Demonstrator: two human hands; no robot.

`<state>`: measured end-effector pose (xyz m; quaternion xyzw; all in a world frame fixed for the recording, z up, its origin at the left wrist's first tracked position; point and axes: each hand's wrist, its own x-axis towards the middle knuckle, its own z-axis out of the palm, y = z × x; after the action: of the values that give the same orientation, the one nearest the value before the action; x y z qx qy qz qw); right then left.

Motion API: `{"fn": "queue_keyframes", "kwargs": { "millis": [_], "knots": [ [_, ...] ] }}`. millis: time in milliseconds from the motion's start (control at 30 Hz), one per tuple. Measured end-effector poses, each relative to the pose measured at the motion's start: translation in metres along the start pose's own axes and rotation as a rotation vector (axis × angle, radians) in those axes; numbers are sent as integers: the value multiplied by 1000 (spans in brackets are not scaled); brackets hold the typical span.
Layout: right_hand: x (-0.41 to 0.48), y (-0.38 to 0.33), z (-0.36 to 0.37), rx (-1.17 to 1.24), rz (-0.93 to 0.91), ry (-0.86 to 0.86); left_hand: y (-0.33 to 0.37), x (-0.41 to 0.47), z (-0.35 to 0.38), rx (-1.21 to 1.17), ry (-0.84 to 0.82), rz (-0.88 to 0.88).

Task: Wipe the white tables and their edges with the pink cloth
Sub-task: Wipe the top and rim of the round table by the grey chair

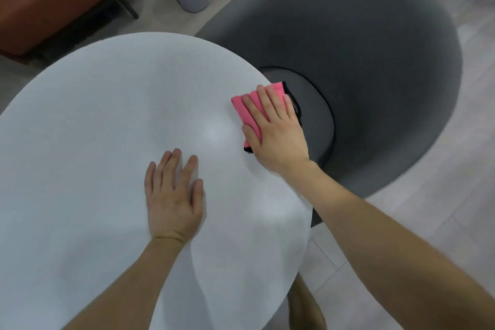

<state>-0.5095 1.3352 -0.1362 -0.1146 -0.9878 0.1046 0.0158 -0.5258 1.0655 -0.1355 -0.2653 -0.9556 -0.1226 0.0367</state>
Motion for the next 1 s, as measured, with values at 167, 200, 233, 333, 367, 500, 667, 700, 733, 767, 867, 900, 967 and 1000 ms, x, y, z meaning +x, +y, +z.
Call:
{"fn": "queue_keyframes", "kwargs": {
  "millis": [167, 200, 233, 333, 367, 500, 667, 700, 733, 767, 867, 900, 967, 1000],
  "knots": [
    [-102, -11, 9, 26, 116, 66, -7, 2, 8, 6, 53, 39],
    [-123, -18, 11, 23, 136, 79, -9, 2, 10, 4, 56, 44],
    [-144, -26, 14, 20, 157, 86, -9, 0, 9, -11, 54, 52],
    [-203, -56, 24, 0, 237, 105, -14, -22, -1, -120, 5, 61],
    [-218, -72, 27, -6, 257, 98, -20, -39, -10, -141, -23, 60],
    [-259, -178, 44, 37, 220, 74, -76, -139, -53, -133, -86, 3],
    [-279, -327, 74, 199, -152, -9, -164, -233, -89, -38, -83, -235],
    [-281, -341, 79, 212, -208, -26, -171, -242, -91, -26, -64, -267],
    [-281, -346, 82, 225, -249, -31, -175, -248, -92, -17, -42, -286],
    [-280, -344, 84, 238, -288, -28, -176, -250, -90, -10, -20, -293],
    [-269, -305, 78, 207, -462, -30, -165, -239, -79, -19, 69, -277],
    [-261, -285, 73, 184, -513, -28, -158, -230, -74, -26, 99, -273],
    [-229, -237, 64, 151, -545, -7, -149, -208, -63, -31, 133, -263],
    [-204, -211, 58, 126, -514, 7, -147, -198, -58, -26, 144, -265]
  ]
}}
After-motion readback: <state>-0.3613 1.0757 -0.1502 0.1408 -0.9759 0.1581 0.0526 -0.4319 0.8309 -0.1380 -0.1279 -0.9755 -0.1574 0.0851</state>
